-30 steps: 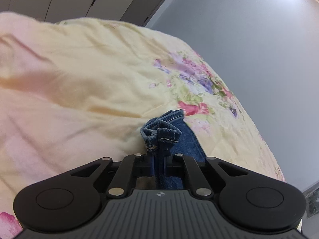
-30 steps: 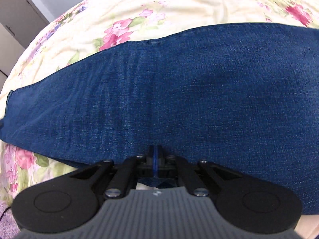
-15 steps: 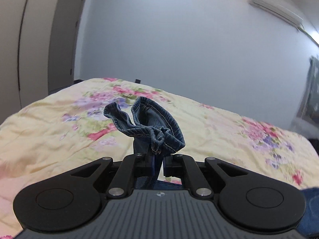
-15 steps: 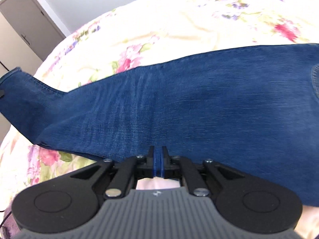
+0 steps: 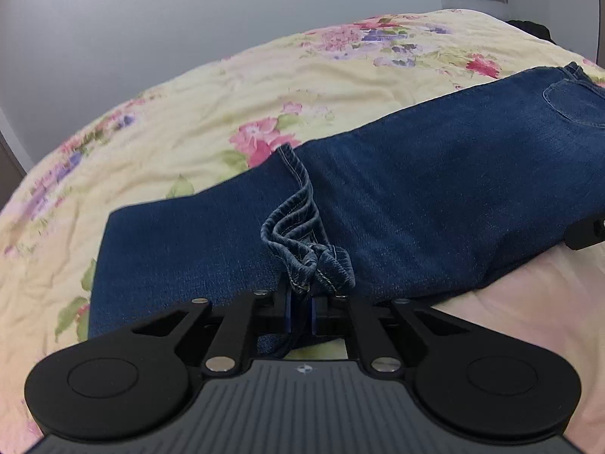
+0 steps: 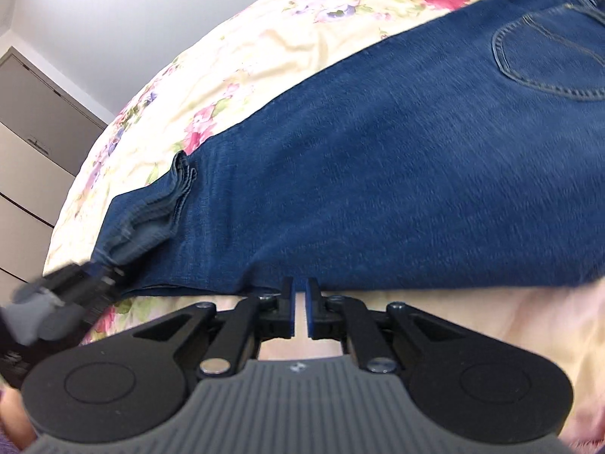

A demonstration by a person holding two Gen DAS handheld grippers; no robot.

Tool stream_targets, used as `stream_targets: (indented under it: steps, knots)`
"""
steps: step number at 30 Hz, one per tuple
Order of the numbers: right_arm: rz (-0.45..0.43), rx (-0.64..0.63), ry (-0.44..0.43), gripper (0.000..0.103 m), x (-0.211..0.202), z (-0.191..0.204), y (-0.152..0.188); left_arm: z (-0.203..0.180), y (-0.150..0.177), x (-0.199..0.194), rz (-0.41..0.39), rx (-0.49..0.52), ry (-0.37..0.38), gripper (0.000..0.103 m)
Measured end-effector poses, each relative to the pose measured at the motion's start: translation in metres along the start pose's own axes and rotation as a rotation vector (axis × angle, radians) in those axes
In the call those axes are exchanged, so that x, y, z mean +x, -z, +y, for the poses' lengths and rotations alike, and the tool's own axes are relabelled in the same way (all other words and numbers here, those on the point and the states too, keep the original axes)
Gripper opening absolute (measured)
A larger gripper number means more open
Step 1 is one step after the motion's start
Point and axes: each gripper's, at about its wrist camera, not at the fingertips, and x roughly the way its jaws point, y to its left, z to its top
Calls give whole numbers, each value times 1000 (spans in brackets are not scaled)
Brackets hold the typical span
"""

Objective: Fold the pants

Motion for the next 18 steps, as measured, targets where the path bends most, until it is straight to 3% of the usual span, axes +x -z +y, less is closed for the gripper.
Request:
stream_targets:
  steps: [4, 7, 9, 11, 13, 18]
  knots:
    - [2, -17, -28, 2, 3, -5, 9, 22, -5, -4, 35, -86, 120, 21]
    - [4, -29, -67, 2, 11, 5, 9, 23, -10, -8, 38, -97, 214, 48]
    - [4, -47, -88, 4, 13, 12, 8, 17, -11, -13, 26, -63, 311, 49]
    - [2, -61, -104, 9, 14, 18, 7, 8, -11, -17, 26, -19, 338, 51]
    - [1, -67, -121, 23, 14, 23, 5, 2, -13, -15, 44, 7, 357, 51]
    - [21, -63, -158, 28, 20, 37, -1, 30, -20, -26, 49, -52, 410, 49]
